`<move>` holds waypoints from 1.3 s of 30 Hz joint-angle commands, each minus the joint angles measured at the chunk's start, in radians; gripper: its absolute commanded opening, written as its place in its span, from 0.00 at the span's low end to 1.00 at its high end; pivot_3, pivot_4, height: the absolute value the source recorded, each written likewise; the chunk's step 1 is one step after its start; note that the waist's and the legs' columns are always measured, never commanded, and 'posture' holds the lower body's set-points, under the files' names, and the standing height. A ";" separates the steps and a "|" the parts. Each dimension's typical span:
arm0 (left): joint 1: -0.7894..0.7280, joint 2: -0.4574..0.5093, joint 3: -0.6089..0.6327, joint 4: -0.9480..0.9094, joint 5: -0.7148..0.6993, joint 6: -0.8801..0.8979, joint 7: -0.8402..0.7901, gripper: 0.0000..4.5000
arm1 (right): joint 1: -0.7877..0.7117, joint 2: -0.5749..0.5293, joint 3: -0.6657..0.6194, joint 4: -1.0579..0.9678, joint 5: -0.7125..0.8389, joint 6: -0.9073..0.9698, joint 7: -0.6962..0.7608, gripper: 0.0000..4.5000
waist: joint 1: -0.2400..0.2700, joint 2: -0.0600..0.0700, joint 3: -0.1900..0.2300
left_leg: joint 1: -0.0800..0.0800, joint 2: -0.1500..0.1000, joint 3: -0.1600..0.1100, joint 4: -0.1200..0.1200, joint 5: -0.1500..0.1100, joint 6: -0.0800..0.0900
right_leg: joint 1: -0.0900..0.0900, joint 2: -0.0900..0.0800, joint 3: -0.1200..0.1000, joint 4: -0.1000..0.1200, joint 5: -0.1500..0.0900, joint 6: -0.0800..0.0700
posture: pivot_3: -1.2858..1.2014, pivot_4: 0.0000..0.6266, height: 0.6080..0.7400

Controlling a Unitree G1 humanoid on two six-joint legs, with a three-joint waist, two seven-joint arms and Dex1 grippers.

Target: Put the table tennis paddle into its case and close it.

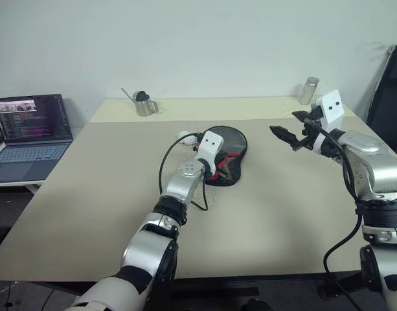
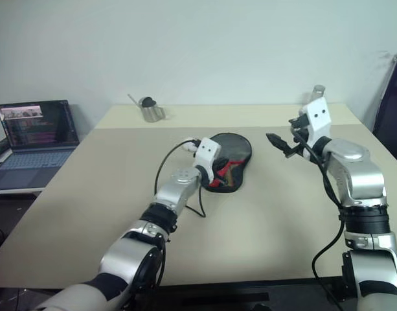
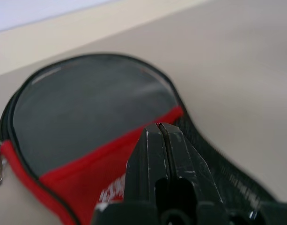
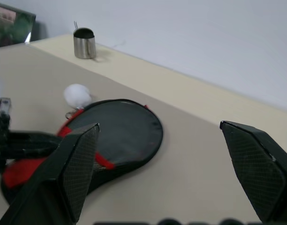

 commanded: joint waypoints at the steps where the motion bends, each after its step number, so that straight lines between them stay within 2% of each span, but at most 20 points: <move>1: 0.010 0.075 0.030 -0.141 -0.049 -0.027 -0.117 0.01 | -0.031 0.111 -0.143 0.001 0.150 0.199 -0.128 1.00 | -0.002 0.000 0.000 | 0.000 0.001 0.000 0.000 0.000 0.000 | 0.000 0.000 0.000 0.000 0.000 0.000 | 0.52 0.24 1.00; 4: 0.058 0.168 0.035 -0.291 -0.112 0.018 -0.280 0.01 | -0.044 0.196 -0.219 0.063 0.188 0.318 -0.253 1.00 | 0.001 0.000 0.000 | 0.000 0.001 0.000 0.000 0.000 0.000 | 0.000 0.000 0.001 0.001 0.000 0.000 | 0.52 0.24 1.00; 7: 0.124 0.291 0.075 -0.470 -0.217 0.140 -0.427 0.01 | -0.063 0.286 -0.316 0.121 0.252 0.376 -0.355 1.00 | -0.003 0.001 0.000 | 0.000 0.000 0.000 0.000 0.000 0.000 | -0.001 0.000 0.002 0.000 0.000 0.000 | 0.52 0.24 1.00; 10: 0.241 0.470 0.130 -0.652 -0.341 0.263 -0.608 0.01 | -0.071 0.361 -0.362 0.197 0.277 0.381 -0.424 1.00 | -0.013 0.001 -0.001 | 0.000 0.001 0.001 -0.001 0.000 0.000 | -0.002 0.000 0.003 0.001 0.000 0.000 | 0.52 0.24 1.00; 14: 0.326 0.581 0.179 -0.742 -0.411 0.384 -0.639 0.01 | -0.090 0.405 -0.421 0.279 0.318 0.377 -0.483 1.00 | -0.019 0.002 -0.001 | 0.000 0.000 0.001 -0.001 0.000 0.000 | -0.002 0.000 0.003 0.000 0.000 0.000 | 0.52 0.24 1.00; 17: 0.396 0.634 0.209 -0.805 -0.444 0.455 -0.636 0.19 | -0.095 0.425 -0.440 0.343 0.329 0.361 -0.507 1.00 | -0.018 0.002 -0.001 | 0.001 0.000 0.000 -0.001 0.000 0.001 | 0.000 0.000 0.002 0.001 0.000 0.000 | 0.52 0.24 1.00; 21: 0.508 0.677 0.245 -0.918 -0.492 0.524 -0.621 0.50 | -0.093 0.445 -0.415 0.415 0.321 0.332 -0.506 1.00 | -0.024 0.002 -0.001 | 0.002 0.000 0.000 -0.001 0.000 0.001 | 0.000 0.000 0.002 0.001 0.000 0.000 | 0.52 0.24 1.00; 26: 0.593 0.706 0.247 -1.001 -0.475 0.524 -0.579 0.88 | -0.108 0.455 -0.387 0.516 0.299 0.262 -0.497 1.00 | -0.024 0.002 -0.001 | 0.002 0.001 0.001 -0.001 0.000 0.001 | 0.000 0.000 0.002 0.001 0.000 0.000 | 0.52 0.24 1.00; 31: 0.654 0.743 0.275 -1.052 -0.488 0.543 -0.561 0.88 | -0.142 0.475 -0.372 0.642 0.291 0.192 -0.474 1.00 | -0.033 0.001 -0.002 | 0.006 0.001 0.002 -0.001 0.000 0.002 | 0.003 0.001 0.003 0.001 0.000 0.000 | 0.52 0.24 1.00; 36: 0.685 0.757 0.312 -1.092 -0.526 0.584 -0.541 0.88 | -0.181 0.503 -0.352 0.723 0.285 0.146 -0.443 1.00 | -0.043 0.001 -0.002 | 0.018 0.002 0.003 -0.004 -0.003 0.006 | 0.013 0.002 0.004 0.000 0.000 -0.001 | 0.52 0.24 1.00; 39: 0.686 0.760 0.345 -1.102 -0.556 0.632 -0.514 1.00 | -0.201 0.524 -0.340 0.744 0.285 0.133 -0.426 1.00 | -0.049 0.001 -0.002 | 0.018 0.003 0.003 -0.004 -0.003 0.006 | 0.013 0.003 0.004 0.000 0.000 -0.001 | 0.52 0.24 1.00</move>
